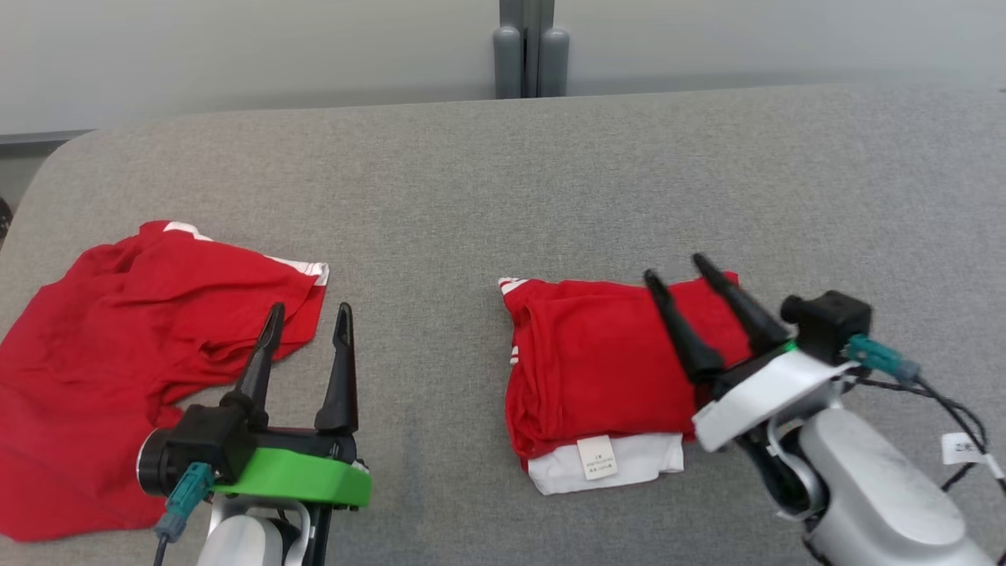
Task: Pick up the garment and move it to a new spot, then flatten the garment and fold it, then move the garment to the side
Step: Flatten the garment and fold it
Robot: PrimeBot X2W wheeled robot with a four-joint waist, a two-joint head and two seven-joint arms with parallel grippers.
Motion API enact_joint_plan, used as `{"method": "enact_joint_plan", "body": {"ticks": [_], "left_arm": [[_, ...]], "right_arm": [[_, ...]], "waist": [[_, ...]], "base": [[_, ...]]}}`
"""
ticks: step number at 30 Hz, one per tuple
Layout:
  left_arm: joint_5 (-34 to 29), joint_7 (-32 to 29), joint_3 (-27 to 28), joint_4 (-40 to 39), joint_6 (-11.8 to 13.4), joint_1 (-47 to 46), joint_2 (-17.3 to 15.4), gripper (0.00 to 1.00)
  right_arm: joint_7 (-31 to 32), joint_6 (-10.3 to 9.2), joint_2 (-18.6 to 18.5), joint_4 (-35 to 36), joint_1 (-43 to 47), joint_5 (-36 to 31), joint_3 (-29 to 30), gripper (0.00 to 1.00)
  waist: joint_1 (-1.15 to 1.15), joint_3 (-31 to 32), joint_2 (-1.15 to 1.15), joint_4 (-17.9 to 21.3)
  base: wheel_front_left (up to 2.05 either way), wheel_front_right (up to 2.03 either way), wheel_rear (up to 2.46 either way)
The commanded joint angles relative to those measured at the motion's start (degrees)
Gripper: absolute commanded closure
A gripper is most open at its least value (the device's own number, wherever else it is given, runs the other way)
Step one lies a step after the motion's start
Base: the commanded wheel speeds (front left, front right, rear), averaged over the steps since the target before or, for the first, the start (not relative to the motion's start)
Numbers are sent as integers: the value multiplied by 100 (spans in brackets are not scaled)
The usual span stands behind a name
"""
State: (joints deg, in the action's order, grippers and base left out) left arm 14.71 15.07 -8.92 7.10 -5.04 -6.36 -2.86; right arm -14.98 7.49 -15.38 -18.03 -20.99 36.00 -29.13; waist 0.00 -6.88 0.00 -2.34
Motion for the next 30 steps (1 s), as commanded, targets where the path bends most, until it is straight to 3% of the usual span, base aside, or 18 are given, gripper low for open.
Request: {"method": "enact_joint_plan", "body": {"ticks": [1,6,13,21,30], "left_arm": [[-2,7,43,-80,21,86,-8,0],[-9,7,28,-229,103,91,-8,0],[-35,7,-20,-281,207,131,-8,0],[-64,7,-91,-279,297,295,-8,0],[-43,7,-113,-319,338,287,-8,0]], "right_arm": [[-21,0,-90,156,151,-326,261,0],[-20,0,-120,762,598,-1544,1216,0],[-22,0,248,1389,1174,-2373,1934,0],[-22,0,860,1470,1578,-2721,2636,0],[-23,0,1071,1323,1646,-2651,2919,0]], "waist": [[0,24,0,82],[0,7,0,149],[0,-19,0,161],[0,-11,0,144],[0,-13,0,128]], "base": [[0,0,0],[0,0,0],[0,0,0],[0,0,0],[0,0,0]]}}
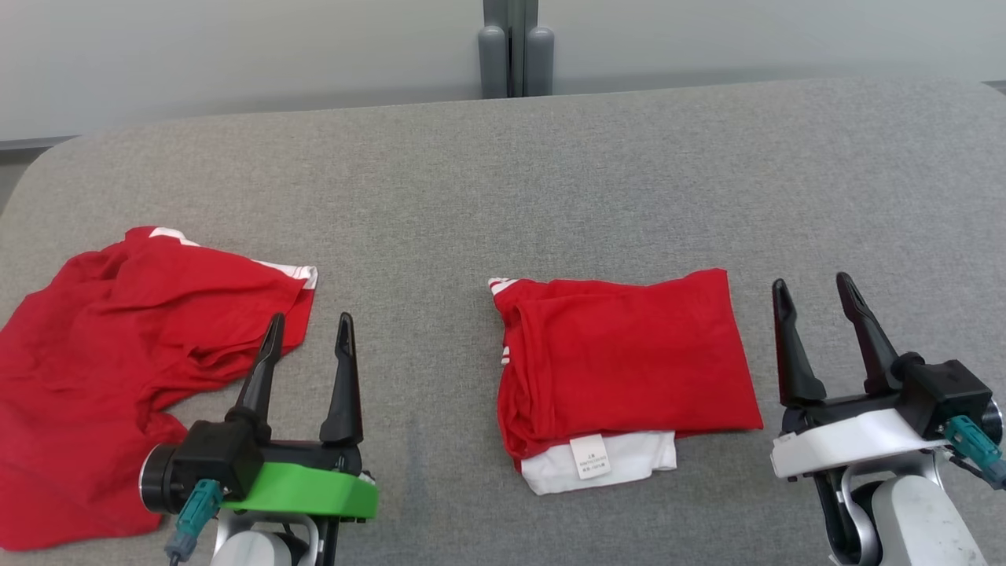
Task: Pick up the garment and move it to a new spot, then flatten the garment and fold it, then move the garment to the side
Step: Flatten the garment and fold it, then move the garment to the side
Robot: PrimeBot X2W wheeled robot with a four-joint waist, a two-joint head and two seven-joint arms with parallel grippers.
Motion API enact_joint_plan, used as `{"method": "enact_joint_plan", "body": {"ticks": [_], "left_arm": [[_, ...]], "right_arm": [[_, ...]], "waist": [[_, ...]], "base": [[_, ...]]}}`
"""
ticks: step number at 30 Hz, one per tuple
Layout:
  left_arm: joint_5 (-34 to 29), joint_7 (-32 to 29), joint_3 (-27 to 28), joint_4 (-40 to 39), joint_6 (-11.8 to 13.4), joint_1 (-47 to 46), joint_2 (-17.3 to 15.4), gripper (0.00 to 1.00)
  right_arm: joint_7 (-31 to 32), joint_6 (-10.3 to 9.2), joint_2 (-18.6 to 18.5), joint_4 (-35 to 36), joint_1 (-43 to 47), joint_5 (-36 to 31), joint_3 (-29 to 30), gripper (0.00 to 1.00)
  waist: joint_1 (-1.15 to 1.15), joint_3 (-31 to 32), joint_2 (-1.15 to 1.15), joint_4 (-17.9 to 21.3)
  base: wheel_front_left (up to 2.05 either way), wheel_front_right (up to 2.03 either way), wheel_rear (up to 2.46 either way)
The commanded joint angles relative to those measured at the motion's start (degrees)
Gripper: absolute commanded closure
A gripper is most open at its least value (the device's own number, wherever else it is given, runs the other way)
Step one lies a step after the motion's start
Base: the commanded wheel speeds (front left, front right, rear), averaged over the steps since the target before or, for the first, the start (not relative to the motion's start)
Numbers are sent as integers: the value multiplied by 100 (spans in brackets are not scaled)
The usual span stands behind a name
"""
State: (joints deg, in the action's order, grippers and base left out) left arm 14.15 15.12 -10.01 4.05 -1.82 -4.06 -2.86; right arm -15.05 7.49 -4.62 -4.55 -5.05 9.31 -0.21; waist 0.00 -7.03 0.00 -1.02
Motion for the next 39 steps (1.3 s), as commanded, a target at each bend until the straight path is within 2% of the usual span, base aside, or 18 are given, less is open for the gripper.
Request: {"method": "enact_joint_plan", "body": {"ticks": [1,16,29,39], "left_arm": [[14,2,-8,-15,14,54,-8,0],[-2,2,-43,34,-34,-13,-8,0],[-19,2,-231,141,-67,-205,-8,0],[-58,2,-268,219,-27,-277,-8,0]], "right_arm": [[-16,0,10,-44,44,15,45,0],[-16,0,72,-364,-2,74,-10,0],[-17,0,-97,-2093,-553,624,-109,0],[19,0,-261,-3383,-1121,1241,-827,0]], "waist": [[0,3,0,-8],[0,-95,0,-48],[0,-409,0,-313],[0,-497,0,-414]], "base": [[0,0,0],[0,0,0],[0,0,0],[0,0,0]]}}
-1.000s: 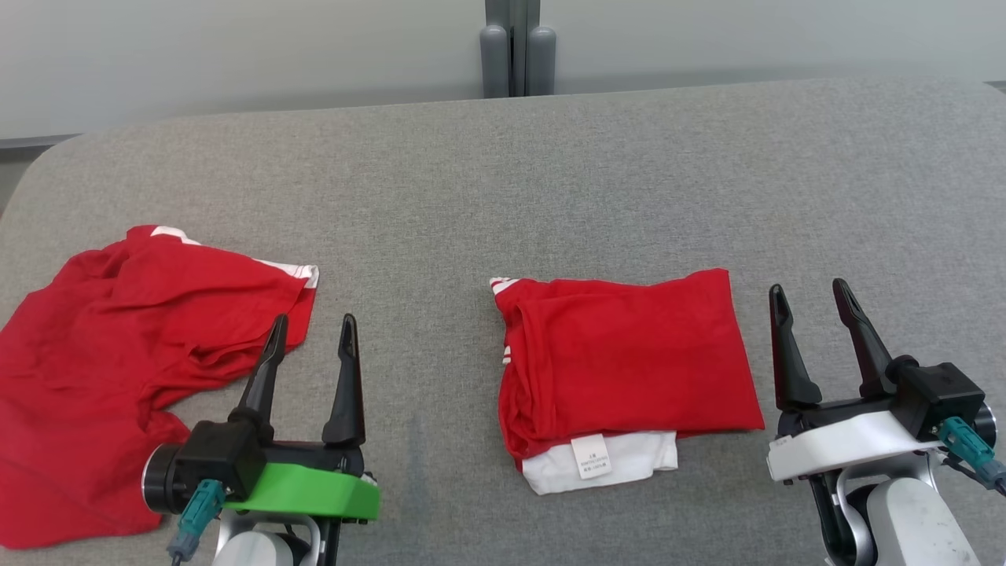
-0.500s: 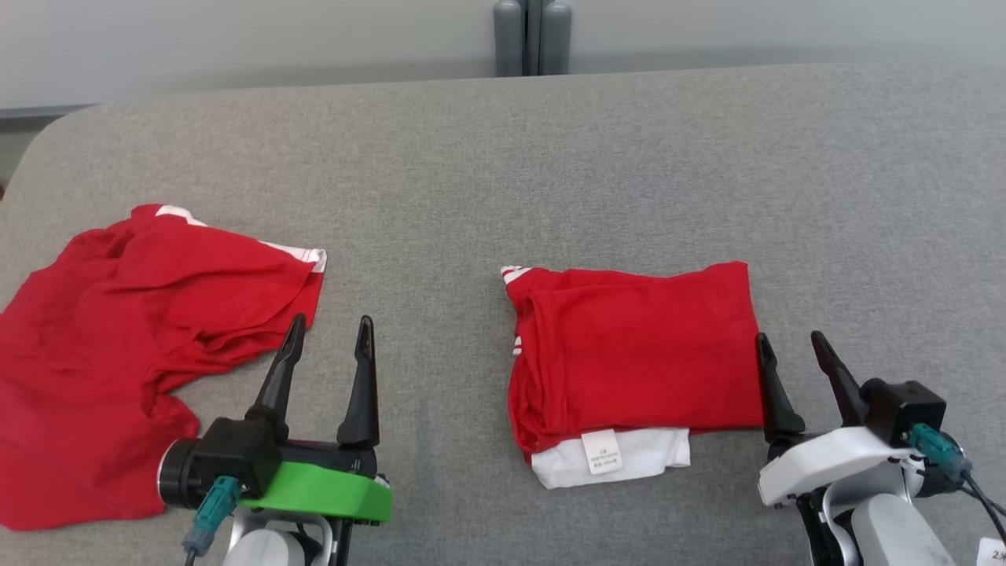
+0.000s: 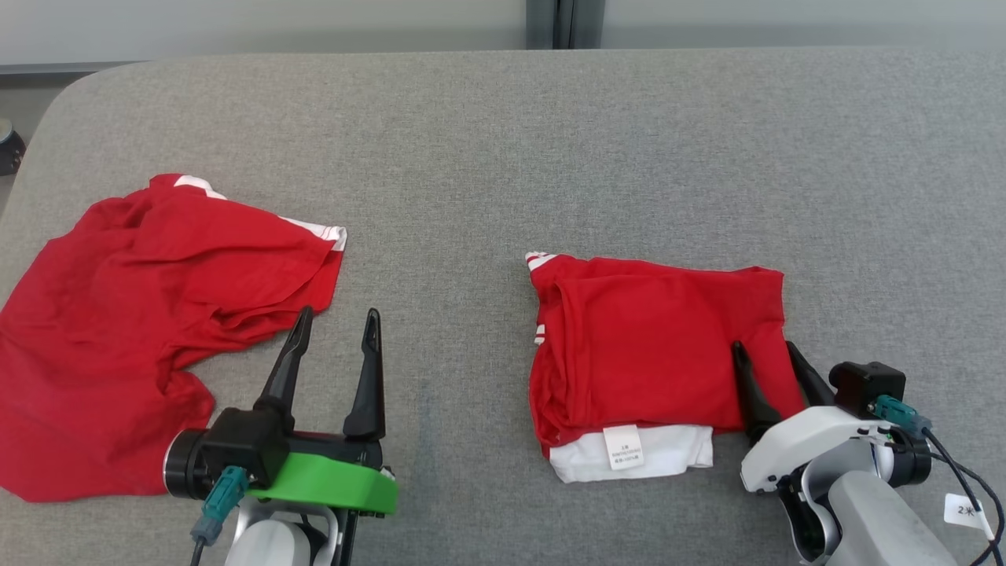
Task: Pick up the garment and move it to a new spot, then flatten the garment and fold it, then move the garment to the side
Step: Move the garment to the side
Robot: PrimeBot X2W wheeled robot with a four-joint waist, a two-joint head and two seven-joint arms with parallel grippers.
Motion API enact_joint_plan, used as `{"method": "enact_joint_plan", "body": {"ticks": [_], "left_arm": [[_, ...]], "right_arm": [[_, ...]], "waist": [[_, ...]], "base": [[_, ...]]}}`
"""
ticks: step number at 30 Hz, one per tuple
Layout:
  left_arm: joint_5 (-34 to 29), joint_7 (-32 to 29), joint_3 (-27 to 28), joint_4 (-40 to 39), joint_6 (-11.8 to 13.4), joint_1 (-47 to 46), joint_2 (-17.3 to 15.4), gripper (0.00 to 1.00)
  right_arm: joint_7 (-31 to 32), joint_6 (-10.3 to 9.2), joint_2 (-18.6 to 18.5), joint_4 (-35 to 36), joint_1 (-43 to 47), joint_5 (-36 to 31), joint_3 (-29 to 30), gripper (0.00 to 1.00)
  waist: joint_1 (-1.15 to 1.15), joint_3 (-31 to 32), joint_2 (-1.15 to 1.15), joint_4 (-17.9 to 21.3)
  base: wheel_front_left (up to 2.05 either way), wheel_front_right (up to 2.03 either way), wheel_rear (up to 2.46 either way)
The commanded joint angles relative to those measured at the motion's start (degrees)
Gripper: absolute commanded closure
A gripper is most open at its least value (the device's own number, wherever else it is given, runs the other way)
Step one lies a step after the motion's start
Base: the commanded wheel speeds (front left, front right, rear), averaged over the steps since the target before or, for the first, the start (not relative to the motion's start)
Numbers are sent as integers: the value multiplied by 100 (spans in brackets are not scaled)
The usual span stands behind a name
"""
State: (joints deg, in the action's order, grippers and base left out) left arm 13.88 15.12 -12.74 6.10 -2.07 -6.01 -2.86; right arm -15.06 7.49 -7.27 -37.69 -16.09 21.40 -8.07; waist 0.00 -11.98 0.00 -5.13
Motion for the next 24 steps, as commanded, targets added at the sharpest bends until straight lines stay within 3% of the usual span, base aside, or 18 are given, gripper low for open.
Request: {"method": "enact_joint_plan", "body": {"ticks": [1,2,3,4,13,24], "left_arm": [[-31,2,-6,13,-5,-87,-8,0],[-32,2,-13,15,-5,-89,-8,0],[-35,2,-17,14,-6,-89,-8,0],[-43,2,-17,12,-9,-84,-8,0],[-176,1,35,-48,-78,-68,-8,0],[-455,2,-146,-313,-217,-391,-11,0]], "right_arm": [[20,0,-12,-163,-58,79,-133,0],[19,0,-26,-227,-92,122,-201,6],[23,1,-50,-286,-136,138,-301,64],[22,1,-74,-301,-165,135,-394,100],[-12,-4,-596,17,-478,-257,-851,100],[-13,-4,-1470,213,-1036,-305,-804,100]], "waist": [[0,-1,0,2],[0,2,0,8],[0,10,0,22],[0,18,0,42],[0,57,0,498],[0,-357,0,1156]], "base": [[0,0,0],[0,0,0],[0,0,0],[0,0,0],[0,0,0],[0,0,0]]}}
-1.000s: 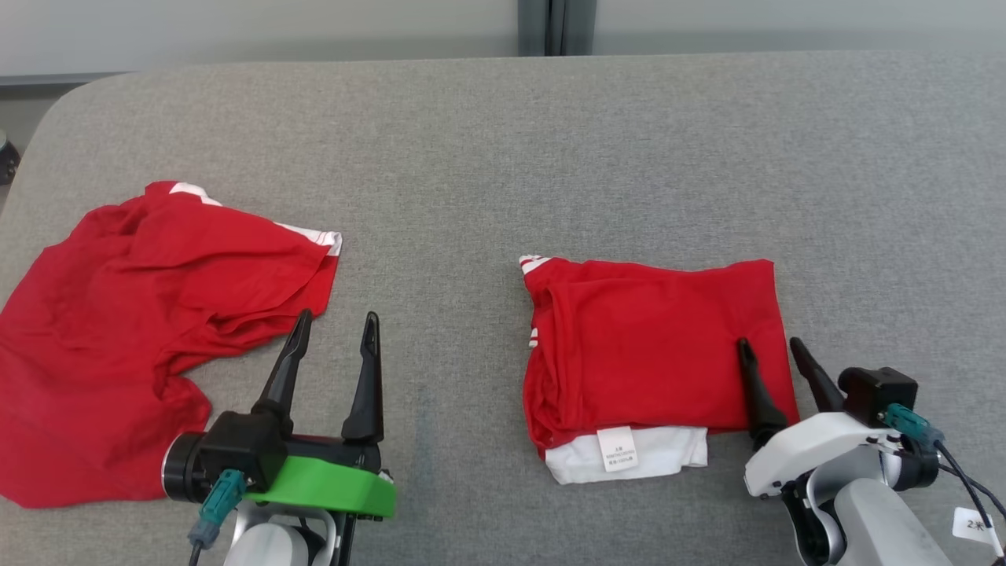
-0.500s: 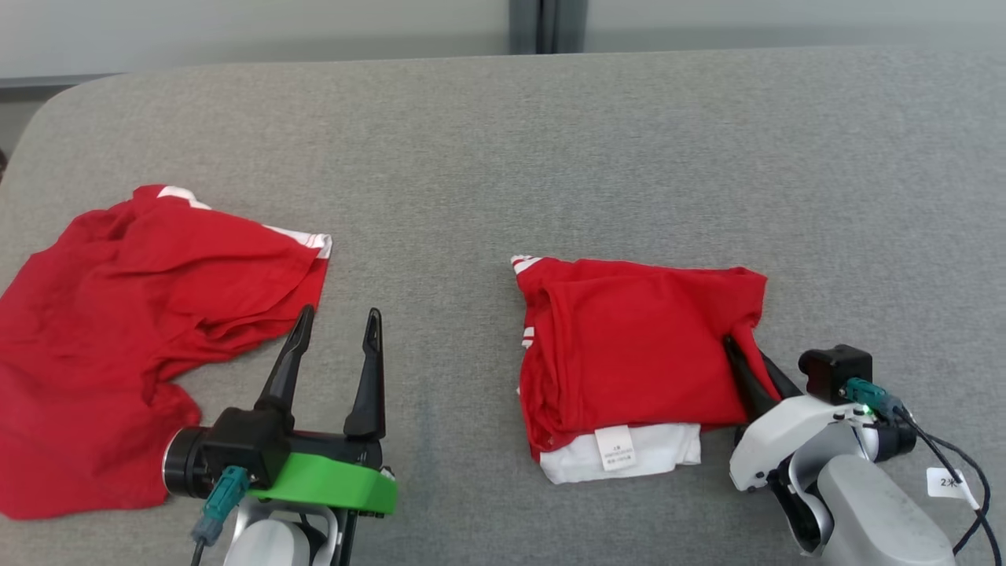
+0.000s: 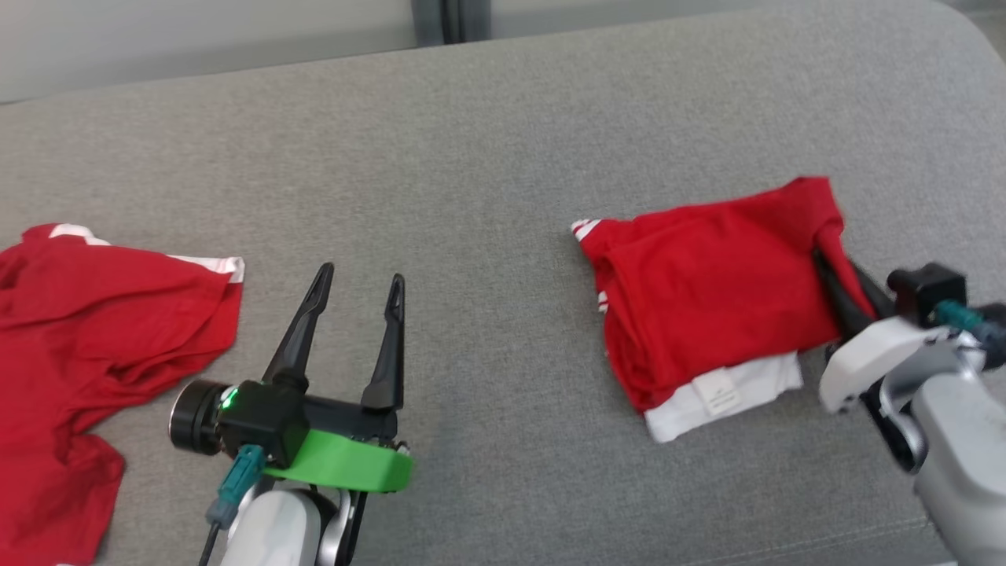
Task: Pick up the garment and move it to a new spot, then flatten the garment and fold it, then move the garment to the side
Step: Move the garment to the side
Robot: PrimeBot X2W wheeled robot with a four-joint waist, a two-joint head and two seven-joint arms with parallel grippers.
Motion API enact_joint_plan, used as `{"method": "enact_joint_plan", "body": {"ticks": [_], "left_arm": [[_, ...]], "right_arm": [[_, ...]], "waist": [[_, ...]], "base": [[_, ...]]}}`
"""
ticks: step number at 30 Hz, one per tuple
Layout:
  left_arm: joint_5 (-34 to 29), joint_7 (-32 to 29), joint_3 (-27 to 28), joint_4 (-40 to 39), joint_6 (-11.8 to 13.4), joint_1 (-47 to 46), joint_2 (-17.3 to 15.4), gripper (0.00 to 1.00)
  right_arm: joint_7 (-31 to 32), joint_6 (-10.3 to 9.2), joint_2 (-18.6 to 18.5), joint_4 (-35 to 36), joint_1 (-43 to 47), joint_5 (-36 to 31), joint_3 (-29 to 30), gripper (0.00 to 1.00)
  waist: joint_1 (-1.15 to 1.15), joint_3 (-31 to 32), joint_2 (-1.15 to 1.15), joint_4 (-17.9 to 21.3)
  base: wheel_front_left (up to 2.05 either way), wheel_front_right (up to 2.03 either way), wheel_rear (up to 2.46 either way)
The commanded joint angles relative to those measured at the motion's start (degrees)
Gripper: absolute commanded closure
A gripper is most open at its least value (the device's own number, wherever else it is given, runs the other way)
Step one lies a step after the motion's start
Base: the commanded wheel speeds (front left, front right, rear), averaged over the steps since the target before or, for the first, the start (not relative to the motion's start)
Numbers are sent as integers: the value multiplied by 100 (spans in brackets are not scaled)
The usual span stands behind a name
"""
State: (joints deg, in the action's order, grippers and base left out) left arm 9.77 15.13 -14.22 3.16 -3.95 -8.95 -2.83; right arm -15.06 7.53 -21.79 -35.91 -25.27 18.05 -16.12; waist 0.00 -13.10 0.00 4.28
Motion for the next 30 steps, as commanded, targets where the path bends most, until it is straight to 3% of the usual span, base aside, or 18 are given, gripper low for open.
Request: {"method": "enact_joint_plan", "body": {"ticks": [1,10,18,30], "left_arm": [[-116,1,-41,-39,-54,-163,-16,0],[-711,1,-443,-127,-276,-1052,-223,0],[-868,0,-784,-154,-334,-1996,-430,0],[-743,0,-960,-153,-346,-2379,-534,0]], "right_arm": [[-13,-8,-113,9,-213,14,-19,100],[-14,-8,-722,-345,-1321,145,-265,100],[-15,-8,-1154,-883,-2192,182,0,100],[-14,-9,-1628,-1412,-2759,-3,511,100]], "waist": [[0,-345,0,270],[0,-1351,0,668],[0,-2166,0,832],[0,-2478,0,630]], "base": [[0,0,0],[0,0,0],[0,0,0],[0,0,0]]}}
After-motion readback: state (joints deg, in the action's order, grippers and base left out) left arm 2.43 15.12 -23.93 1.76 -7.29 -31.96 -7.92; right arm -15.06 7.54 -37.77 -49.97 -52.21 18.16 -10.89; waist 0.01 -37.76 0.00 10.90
